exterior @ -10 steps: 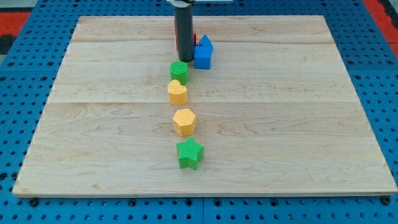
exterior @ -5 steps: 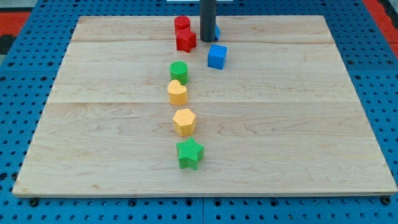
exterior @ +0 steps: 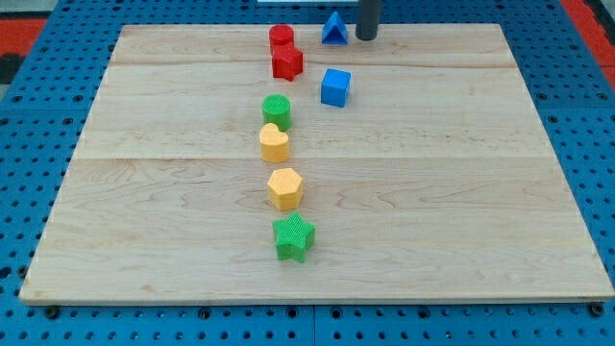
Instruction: Move blue triangle towards red circle
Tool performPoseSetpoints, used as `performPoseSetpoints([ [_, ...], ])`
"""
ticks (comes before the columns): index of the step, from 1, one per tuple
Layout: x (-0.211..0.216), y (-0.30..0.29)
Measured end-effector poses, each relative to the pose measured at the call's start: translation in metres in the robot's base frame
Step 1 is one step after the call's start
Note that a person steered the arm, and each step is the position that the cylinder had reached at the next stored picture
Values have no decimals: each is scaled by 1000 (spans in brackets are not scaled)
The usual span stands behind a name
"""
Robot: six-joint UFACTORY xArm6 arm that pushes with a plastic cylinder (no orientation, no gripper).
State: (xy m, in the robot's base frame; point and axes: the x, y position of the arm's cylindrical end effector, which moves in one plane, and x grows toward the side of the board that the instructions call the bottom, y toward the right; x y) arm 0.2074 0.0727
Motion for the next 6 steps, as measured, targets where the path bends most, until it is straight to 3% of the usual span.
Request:
performPoseSetpoints([
  [6, -14, -58],
])
